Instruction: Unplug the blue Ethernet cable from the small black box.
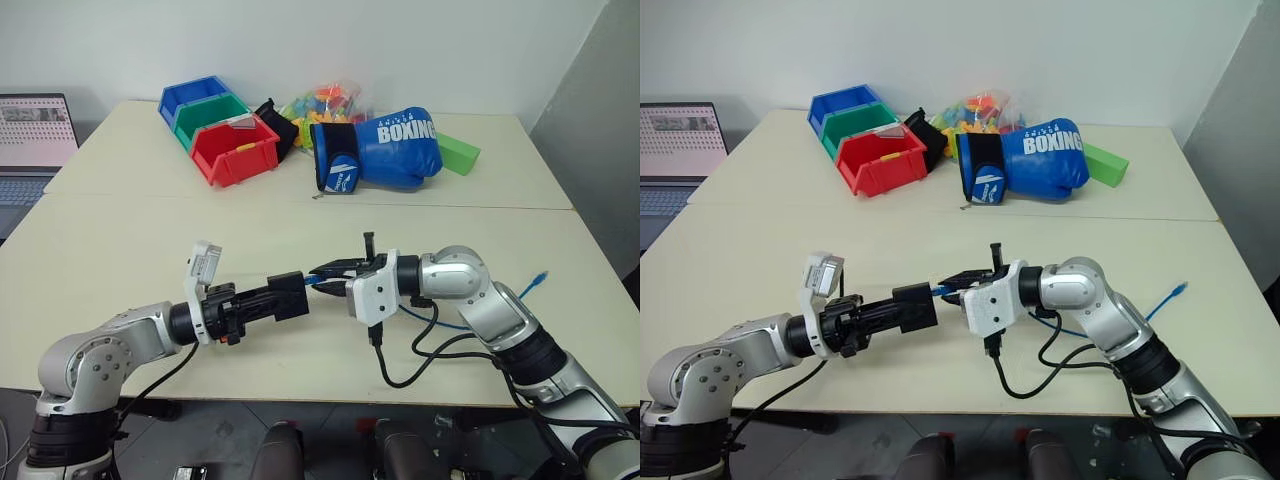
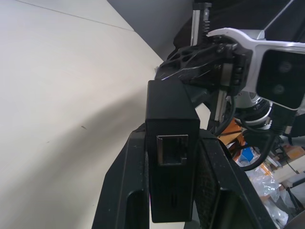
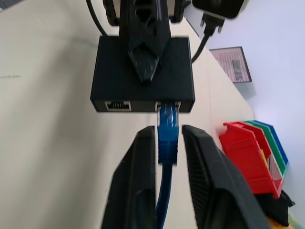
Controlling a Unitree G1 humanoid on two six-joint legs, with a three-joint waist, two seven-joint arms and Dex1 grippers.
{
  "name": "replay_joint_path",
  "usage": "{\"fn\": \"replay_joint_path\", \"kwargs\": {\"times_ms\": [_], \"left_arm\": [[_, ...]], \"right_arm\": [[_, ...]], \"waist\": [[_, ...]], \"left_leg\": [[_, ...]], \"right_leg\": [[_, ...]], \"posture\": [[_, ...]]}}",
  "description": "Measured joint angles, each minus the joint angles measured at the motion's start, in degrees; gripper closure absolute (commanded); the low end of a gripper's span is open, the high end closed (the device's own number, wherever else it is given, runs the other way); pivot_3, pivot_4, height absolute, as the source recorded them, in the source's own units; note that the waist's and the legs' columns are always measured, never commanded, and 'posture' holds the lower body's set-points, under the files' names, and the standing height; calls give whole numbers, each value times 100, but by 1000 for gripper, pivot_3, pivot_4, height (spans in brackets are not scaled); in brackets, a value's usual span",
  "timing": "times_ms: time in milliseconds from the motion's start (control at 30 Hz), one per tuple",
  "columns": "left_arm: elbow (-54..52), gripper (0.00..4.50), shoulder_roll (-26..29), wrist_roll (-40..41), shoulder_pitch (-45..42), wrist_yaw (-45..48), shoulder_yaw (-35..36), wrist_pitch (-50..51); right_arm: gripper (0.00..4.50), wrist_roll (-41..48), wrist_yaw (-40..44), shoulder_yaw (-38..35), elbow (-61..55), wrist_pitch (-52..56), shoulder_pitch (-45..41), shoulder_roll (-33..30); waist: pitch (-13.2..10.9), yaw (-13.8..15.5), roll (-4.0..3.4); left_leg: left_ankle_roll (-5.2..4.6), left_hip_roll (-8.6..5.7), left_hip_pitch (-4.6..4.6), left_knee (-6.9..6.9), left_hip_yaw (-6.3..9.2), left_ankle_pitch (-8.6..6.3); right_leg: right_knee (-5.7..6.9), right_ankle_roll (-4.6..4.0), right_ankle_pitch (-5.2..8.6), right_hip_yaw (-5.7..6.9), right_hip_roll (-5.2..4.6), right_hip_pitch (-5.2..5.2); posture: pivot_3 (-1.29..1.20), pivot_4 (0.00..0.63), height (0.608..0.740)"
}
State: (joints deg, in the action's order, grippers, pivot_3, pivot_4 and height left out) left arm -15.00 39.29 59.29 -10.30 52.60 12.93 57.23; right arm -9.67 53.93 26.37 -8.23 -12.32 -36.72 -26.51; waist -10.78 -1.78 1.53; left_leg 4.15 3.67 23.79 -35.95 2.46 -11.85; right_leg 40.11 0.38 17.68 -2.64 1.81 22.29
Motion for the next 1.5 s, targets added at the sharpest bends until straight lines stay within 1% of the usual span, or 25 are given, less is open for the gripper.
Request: {"fn": "replay_joint_path", "kwargs": {"times_ms": [67,100,233,300,333,367,467,533,633,767,1133,1500], "left_arm": [[0,3707,110,-65,-15,132,-85,-28],[0,3707,186,-136,-17,227,-145,-55],[7,3708,451,-661,-51,675,-388,-540],[6,3708,508,-934,-85,937,-500,-911],[6,3708,571,-1093,-125,1159,-582,-1156],[6,3708,577,-1110,-131,1193,-590,-1183],[10,3708,611,-1251,-165,1492,-633,-1442],[22,3708,612,-1280,-207,1630,-648,-1561],[76,3708,612,-1309,-259,1758,-648,-1652],[143,3708,612,-1357,-269,1829,-649,-1673],[137,3708,613,-1440,-242,1932,-650,-1751],[111,3708,614,-1444,-241,1931,-651,-1751]], "right_arm": [[2336,141,139,-4,-162,256,3,-44],[2282,284,258,-29,-306,489,24,-115],[2282,1434,618,-389,-1125,2039,273,-306],[2282,2274,645,-694,-1518,3130,320,-321],[2282,3070,619,-1012,-1724,4094,320,-329],[2282,3159,610,-1055,-1740,4226,320,-329],[2282,3979,372,-1389,-1758,5334,318,-178],[2282,4227,201,-1421,-1704,5702,304,-46],[2282,4436,59,-1426,-1564,6039,305,42],[2282,4599,-50,-1396,-1488,6236,386,154],[2282,4639,-164,-1248,-1116,6289,412,407],[2282,4648,-119,-1181,-747,6318,338,434]], "waist": [[0,0,0],[0,1,-1],[-1,9,-2],[-1,9,-2],[-1,9,-2],[-1,9,-2],[-1,1,-3],[-2,-7,-3],[-3,-6,-4],[-3,-6,-4],[-3,-7,-5],[-3,-8,-5]], "left_leg": [[0,0,0,0,1,0],[0,0,0,0,1,0],[0,0,1,2,2,0],[0,0,1,1,3,0],[0,0,0,1,3,0],[0,0,0,1,3,0],[-1,1,0,2,2,-1],[-1,1,1,3,2,-1],[-1,-1,4,3,1,-1],[-2,0,6,3,1,-1],[-2,0,6,3,1,-1],[-2,0,6,4,1,-1]], "right_leg": [[0,-1,0,1,0,0],[0,-1,0,1,0,0],[-2,-4,-1,1,-1,0],[-1,-4,-1,1,-2,-1],[-1,-4,-1,1,-2,-1],[-1,-3,-1,1,-2,-1],[-2,2,3,1,0,1],[-2,8,7,1,2,3],[-4,13,10,1,2,3],[-6,21,14,1,2,4],[-7,21,15,2,3,4],[-7,22,15,2,3,4]], "posture": [[0,150,740],[0,150,740],[0,150,740],[0,150,740],[0,150,740],[0,150,740],[0,150,740],[0,150,740],[0,150,740],[0,150,740],[0,150,740],[0,150,740]]}}
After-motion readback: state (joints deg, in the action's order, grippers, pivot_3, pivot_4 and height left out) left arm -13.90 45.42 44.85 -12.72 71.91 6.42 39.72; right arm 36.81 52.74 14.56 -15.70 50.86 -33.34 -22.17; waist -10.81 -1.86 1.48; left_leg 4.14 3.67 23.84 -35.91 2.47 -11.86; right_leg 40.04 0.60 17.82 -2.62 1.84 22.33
